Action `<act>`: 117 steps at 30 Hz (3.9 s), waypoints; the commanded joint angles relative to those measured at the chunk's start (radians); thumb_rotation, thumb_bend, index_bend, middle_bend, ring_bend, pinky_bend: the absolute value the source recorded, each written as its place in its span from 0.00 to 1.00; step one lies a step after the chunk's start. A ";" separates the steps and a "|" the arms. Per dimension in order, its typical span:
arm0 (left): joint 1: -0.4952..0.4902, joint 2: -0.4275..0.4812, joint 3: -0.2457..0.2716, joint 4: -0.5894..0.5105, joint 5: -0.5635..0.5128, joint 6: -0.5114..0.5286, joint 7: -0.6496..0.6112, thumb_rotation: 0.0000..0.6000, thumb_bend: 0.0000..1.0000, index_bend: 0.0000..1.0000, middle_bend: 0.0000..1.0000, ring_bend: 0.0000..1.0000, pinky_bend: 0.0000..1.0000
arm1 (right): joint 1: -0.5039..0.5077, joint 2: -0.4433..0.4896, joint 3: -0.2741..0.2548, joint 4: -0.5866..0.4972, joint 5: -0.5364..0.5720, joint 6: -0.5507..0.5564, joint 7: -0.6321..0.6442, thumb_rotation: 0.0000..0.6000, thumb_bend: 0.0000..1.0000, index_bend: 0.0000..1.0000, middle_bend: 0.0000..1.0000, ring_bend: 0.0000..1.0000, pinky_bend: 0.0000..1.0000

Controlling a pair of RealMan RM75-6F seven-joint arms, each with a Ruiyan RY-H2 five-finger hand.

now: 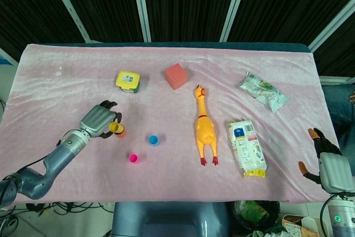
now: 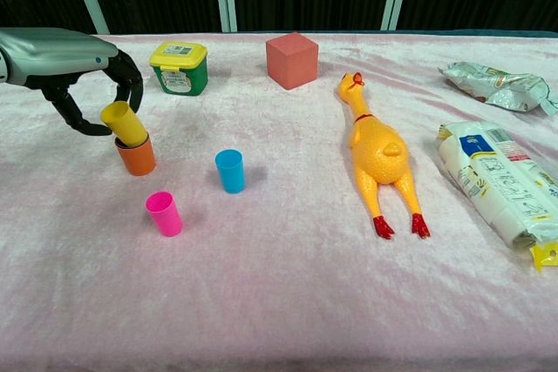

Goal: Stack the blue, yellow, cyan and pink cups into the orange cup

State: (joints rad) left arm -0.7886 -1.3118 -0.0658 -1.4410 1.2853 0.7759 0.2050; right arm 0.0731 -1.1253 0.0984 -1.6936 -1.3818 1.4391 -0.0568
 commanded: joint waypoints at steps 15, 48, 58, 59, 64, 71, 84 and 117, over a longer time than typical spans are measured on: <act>-0.001 -0.008 -0.014 -0.015 0.013 0.057 0.012 1.00 0.15 0.21 0.28 0.08 0.15 | -0.001 0.000 -0.001 -0.001 -0.001 0.001 0.000 1.00 0.26 0.04 0.05 0.16 0.21; -0.136 -0.231 -0.027 0.101 0.106 -0.029 -0.060 1.00 0.15 0.25 0.38 0.09 0.15 | -0.002 0.002 0.002 0.000 0.004 0.000 0.007 1.00 0.26 0.04 0.05 0.16 0.21; -0.147 -0.260 -0.016 0.137 0.104 -0.044 -0.060 1.00 0.15 0.31 0.43 0.09 0.15 | -0.001 0.002 0.002 0.000 0.004 -0.001 0.008 1.00 0.26 0.04 0.05 0.16 0.21; -0.147 -0.262 -0.015 0.140 0.103 -0.045 -0.060 1.00 0.16 0.32 0.43 0.09 0.15 | -0.001 0.002 0.002 -0.001 0.004 -0.001 0.008 1.00 0.26 0.04 0.05 0.16 0.21; -0.151 -0.277 -0.010 0.156 0.101 -0.051 -0.059 1.00 0.22 0.37 0.44 0.10 0.16 | -0.001 0.003 0.002 0.000 0.004 -0.002 0.009 1.00 0.26 0.04 0.05 0.16 0.21; -0.155 -0.293 -0.005 0.173 0.103 -0.054 -0.062 1.00 0.27 0.43 0.48 0.11 0.16 | 0.000 0.003 0.002 0.000 0.005 -0.004 0.011 1.00 0.26 0.04 0.05 0.16 0.21; -0.153 -0.312 0.002 0.195 0.116 -0.034 -0.060 1.00 0.28 0.54 0.57 0.18 0.22 | 0.000 0.004 0.000 -0.002 0.005 -0.005 0.011 1.00 0.26 0.03 0.05 0.16 0.21; -0.015 0.046 0.003 -0.046 0.080 0.109 -0.052 1.00 0.28 0.54 0.57 0.18 0.22 | 0.002 -0.005 0.001 -0.001 0.003 0.000 -0.013 1.00 0.26 0.04 0.06 0.16 0.21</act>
State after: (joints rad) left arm -0.8068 -1.2690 -0.0658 -1.4840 1.3617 0.8813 0.1553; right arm 0.0747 -1.1304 0.0991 -1.6948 -1.3785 1.4387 -0.0700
